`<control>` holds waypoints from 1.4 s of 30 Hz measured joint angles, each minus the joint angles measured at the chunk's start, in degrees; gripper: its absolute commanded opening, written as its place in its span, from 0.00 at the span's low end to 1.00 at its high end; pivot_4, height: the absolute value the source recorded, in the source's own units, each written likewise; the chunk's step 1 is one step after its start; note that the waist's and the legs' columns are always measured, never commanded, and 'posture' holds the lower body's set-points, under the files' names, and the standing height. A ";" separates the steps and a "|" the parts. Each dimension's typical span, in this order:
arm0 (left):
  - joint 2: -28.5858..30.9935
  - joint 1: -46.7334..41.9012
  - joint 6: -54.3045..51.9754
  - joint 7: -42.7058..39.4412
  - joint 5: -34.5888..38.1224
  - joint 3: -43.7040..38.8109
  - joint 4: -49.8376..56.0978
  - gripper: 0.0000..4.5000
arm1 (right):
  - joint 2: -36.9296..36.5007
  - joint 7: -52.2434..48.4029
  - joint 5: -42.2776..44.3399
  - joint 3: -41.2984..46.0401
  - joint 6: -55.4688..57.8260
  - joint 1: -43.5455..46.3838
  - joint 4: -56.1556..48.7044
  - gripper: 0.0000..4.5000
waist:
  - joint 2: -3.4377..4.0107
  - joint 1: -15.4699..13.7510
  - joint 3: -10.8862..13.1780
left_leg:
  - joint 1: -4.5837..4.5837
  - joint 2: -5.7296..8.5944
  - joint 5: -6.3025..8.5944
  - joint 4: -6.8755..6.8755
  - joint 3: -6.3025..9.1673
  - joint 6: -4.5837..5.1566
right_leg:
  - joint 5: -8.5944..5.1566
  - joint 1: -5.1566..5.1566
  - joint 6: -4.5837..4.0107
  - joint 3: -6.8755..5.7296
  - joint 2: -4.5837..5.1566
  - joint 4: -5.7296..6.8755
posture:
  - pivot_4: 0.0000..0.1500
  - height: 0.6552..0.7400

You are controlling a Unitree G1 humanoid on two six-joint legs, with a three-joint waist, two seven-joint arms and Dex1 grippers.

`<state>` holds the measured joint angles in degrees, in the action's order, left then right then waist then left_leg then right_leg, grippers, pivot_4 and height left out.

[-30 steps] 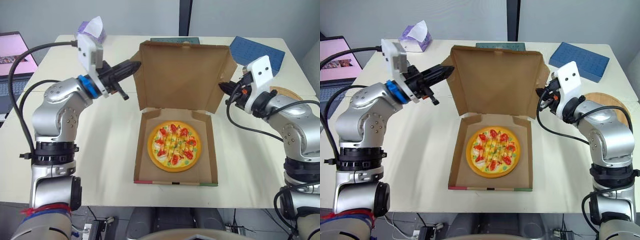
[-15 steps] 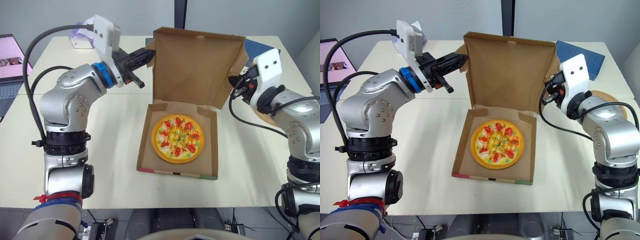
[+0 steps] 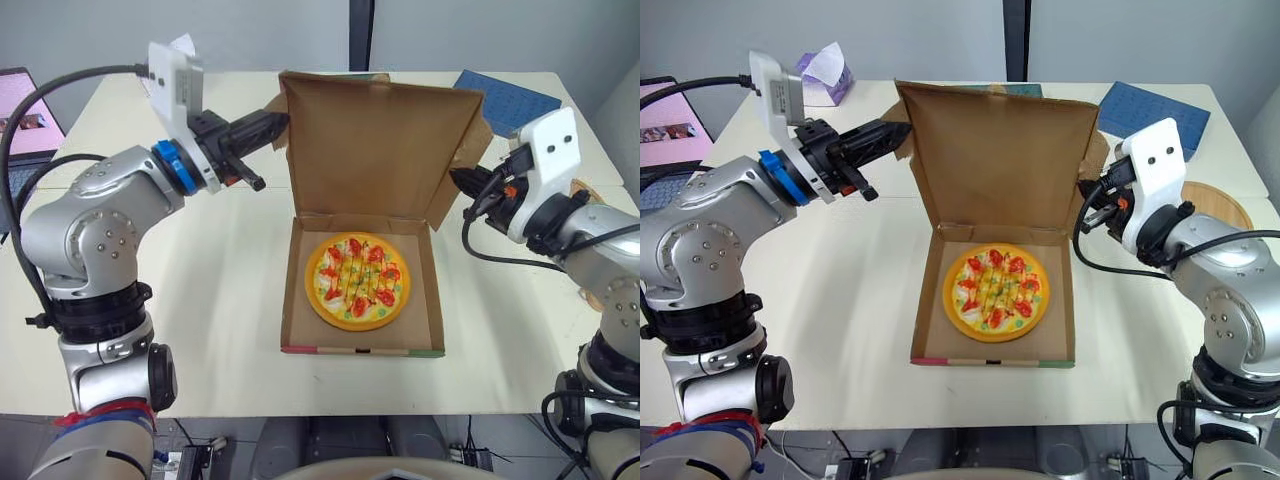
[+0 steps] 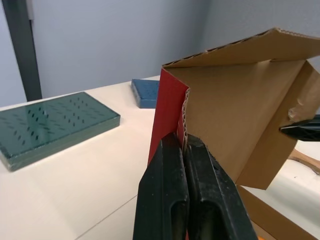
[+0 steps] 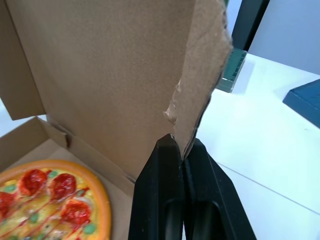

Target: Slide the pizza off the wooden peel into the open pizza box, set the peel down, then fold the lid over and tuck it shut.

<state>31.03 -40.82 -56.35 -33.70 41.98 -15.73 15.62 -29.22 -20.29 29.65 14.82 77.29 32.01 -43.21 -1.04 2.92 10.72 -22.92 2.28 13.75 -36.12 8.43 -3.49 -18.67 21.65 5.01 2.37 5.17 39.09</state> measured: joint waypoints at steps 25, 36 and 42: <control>1.23 23.96 -1.09 5.61 19.06 -9.18 18.44 0.00 | 8.74 1.65 5.25 4.02 0.89 -17.14 -14.00 0.01 | 0.00 0.05 -0.08 | 0.19 -0.05 0.12 0.04 -0.10 0.21 | 0.00 -0.16 0.00 0.05 -0.02 -0.05 | 1.00 1.00; 1.36 40.61 6.35 6.48 20.32 -8.57 26.32 0.00 | 3.50 1.69 3.52 -2.57 -14.48 -30.25 -14.34 0.01 | -0.03 -0.35 -0.22 | 0.44 -0.11 0.13 0.11 -0.31 0.21 | -0.02 -0.33 -0.01 0.16 -0.03 -0.13 | 1.00 1.00; 4.07 44.56 10.00 2.83 18.27 -5.97 26.71 0.14 | 1.59 0.53 3.18 -4.73 -17.20 -32.58 -13.96 0.39 | -0.04 -1.23 -0.22 | 0.43 -0.10 0.13 0.10 -0.34 0.22 | -0.02 -0.34 -0.01 0.17 -0.03 -0.16 | 1.00 1.00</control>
<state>35.10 3.74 -46.35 -30.87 60.25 -21.70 42.33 -27.63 -19.76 32.83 10.10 60.09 -0.57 -57.17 -1.08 1.70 10.50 -22.49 2.18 13.88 -36.02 8.09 -3.28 -18.69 21.31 5.00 2.54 5.14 38.93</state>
